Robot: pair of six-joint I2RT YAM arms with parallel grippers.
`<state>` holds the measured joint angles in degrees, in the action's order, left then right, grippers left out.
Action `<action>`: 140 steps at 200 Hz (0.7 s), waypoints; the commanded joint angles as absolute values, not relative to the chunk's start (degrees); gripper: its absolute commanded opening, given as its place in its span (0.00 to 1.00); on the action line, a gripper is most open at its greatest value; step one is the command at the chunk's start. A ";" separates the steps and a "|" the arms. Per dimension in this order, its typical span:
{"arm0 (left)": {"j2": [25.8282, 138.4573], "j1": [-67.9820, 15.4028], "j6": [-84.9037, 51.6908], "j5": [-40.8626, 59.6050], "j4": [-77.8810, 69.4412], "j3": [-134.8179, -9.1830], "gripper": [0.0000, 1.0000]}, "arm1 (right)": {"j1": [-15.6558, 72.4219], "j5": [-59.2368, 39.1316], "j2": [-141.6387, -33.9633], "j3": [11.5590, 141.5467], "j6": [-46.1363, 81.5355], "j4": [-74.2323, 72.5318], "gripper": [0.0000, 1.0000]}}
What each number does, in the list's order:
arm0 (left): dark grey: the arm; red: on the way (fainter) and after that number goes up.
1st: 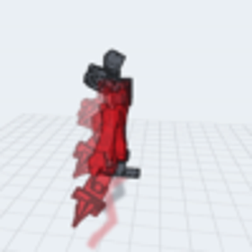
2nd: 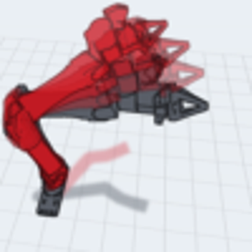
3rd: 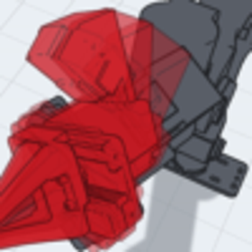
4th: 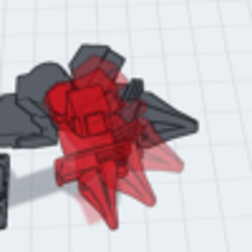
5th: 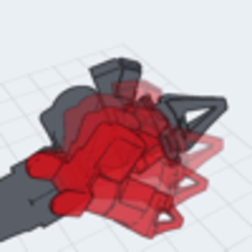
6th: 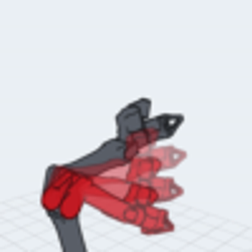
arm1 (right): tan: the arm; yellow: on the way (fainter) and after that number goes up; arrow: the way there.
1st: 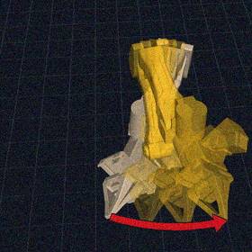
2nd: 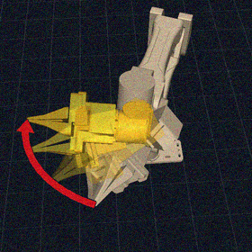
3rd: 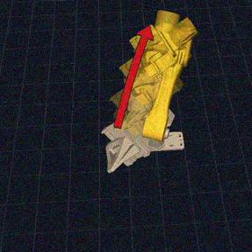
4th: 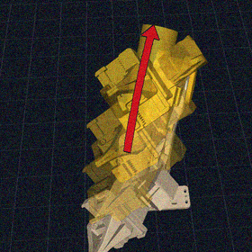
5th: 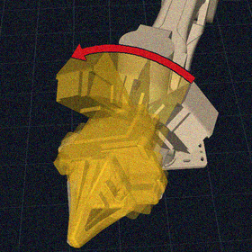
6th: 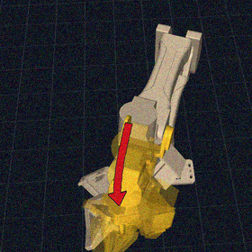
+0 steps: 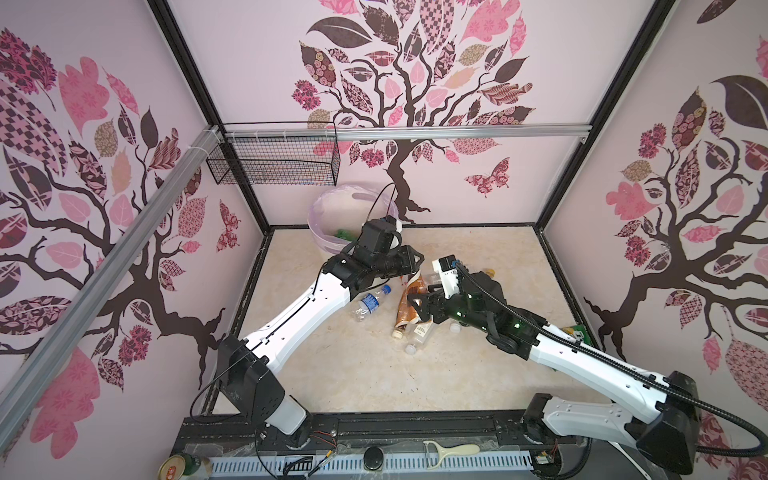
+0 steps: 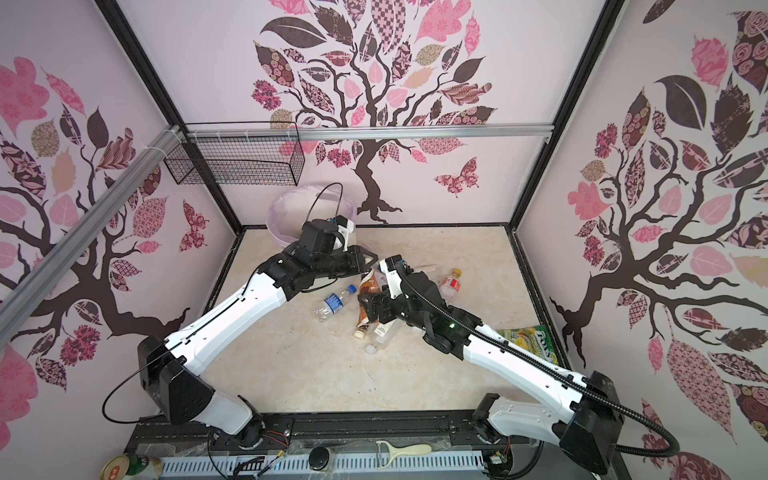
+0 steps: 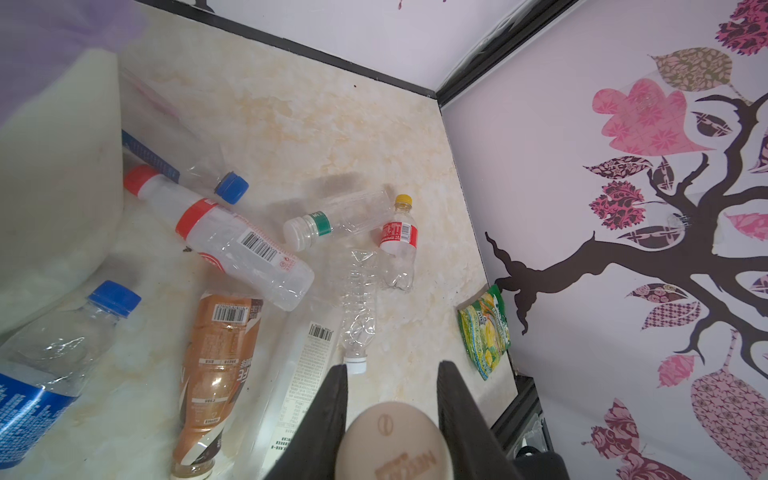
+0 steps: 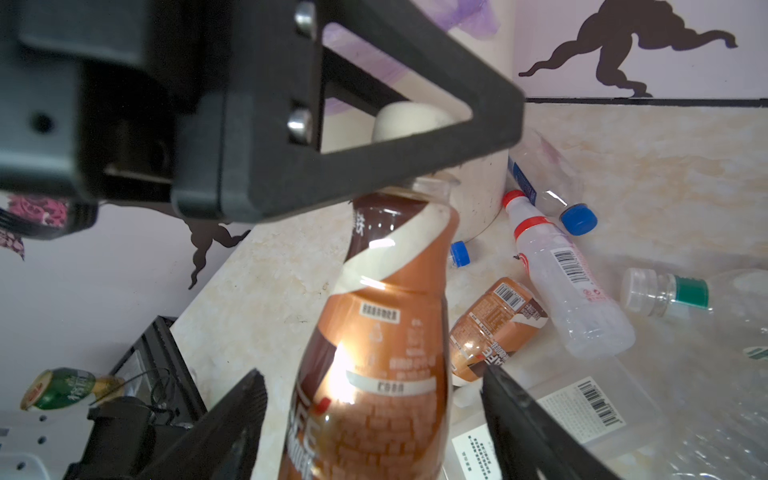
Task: Throw the plastic bottles in the bin
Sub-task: 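Grasp the coffee bottle cap with left gripper while right gripper holds it, then open right gripper and raise the coffee bottle with left gripper over bin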
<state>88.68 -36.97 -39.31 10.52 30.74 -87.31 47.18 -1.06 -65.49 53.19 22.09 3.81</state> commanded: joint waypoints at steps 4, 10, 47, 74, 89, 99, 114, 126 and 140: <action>88.79 -36.40 -34.51 6.71 33.87 -94.02 0.24 | 47.31 0.73 -62.56 53.18 21.36 4.78 0.98; 88.96 -36.24 -33.65 5.93 34.80 -95.29 0.24 | 47.30 0.96 -62.08 53.16 21.26 5.09 0.99; 90.38 -34.53 -28.76 1.54 39.41 -104.51 0.24 | 47.35 1.82 -60.13 54.17 21.12 6.65 0.99; 90.87 -34.11 -22.93 -4.76 40.84 -112.34 0.26 | 47.29 1.52 -60.33 56.94 20.84 7.73 0.99; 90.96 -34.04 -19.41 -9.03 40.64 -116.49 0.26 | 47.34 0.68 -61.17 59.20 20.67 7.99 1.00; 90.56 -34.02 -17.26 -11.85 39.67 -118.25 0.26 | 47.29 -0.24 -62.08 61.52 20.48 8.45 1.00; 89.69 -33.84 -14.01 -14.45 37.07 -119.72 0.25 | 47.38 -1.29 -63.64 65.11 20.17 8.96 1.00; 88.76 -33.86 -11.37 -16.61 35.15 -120.31 0.25 | 47.40 -1.75 -64.73 67.67 19.93 8.96 0.99; 87.14 -33.86 -8.00 -19.09 31.20 -119.51 0.25 | 47.46 -1.76 -65.96 70.79 19.33 8.96 1.00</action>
